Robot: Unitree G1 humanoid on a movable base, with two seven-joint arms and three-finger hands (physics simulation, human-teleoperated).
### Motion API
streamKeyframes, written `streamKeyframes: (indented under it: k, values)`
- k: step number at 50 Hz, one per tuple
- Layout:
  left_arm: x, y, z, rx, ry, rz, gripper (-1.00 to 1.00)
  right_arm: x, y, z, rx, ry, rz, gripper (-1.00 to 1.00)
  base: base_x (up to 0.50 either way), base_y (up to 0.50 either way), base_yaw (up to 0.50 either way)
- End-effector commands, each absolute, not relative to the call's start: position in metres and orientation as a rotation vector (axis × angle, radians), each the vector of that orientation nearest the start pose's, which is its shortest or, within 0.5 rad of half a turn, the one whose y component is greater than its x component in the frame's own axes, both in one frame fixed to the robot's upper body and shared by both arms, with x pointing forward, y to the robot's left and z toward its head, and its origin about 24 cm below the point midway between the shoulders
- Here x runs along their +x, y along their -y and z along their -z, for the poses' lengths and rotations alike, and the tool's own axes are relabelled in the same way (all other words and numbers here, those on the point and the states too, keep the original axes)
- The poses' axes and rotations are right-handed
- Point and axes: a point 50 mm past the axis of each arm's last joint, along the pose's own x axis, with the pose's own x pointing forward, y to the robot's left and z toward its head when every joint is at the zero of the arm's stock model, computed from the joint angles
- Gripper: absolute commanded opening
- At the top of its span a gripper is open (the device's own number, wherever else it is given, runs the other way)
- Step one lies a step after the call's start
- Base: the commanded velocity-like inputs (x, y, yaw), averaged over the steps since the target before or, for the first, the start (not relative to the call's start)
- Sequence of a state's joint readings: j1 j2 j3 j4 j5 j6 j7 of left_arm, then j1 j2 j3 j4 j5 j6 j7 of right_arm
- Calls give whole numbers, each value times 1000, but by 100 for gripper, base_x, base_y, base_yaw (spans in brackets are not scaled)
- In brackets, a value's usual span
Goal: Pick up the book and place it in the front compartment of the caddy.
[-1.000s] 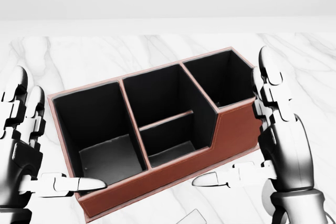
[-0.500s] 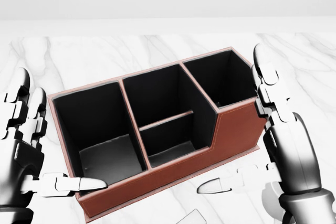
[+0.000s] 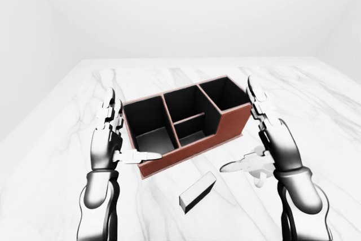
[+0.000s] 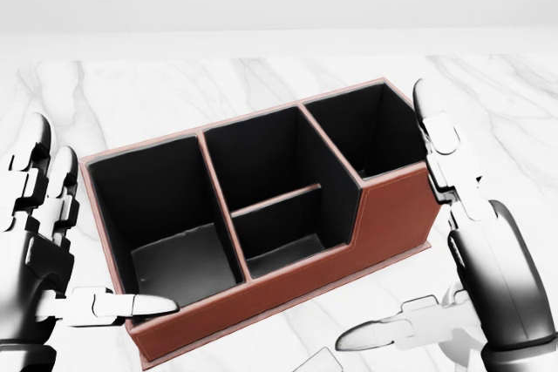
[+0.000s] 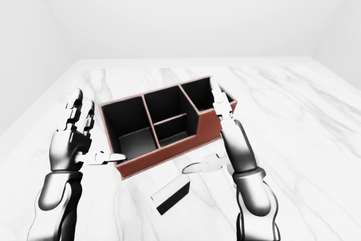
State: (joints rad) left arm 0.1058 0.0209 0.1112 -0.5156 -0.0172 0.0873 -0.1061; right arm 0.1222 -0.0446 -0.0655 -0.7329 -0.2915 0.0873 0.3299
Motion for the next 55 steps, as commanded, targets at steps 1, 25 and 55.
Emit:
streamKeyframes:
  k: [1, 25, 55]
  values:
    - [219, -177, -127, 56, 320, -22, 100, 188, 157, -174, -483, 475, -158, 100, 0, 0, 0]
    - [219, -177, -128, 58, 323, -21, 100, 169, 152, -172, -555, 425, -208, 100, 0, 0, 0]
    - [220, -176, -125, 56, 309, -17, 100, 160, 147, -159, -615, 367, -229, 100, 0, 0, 0]
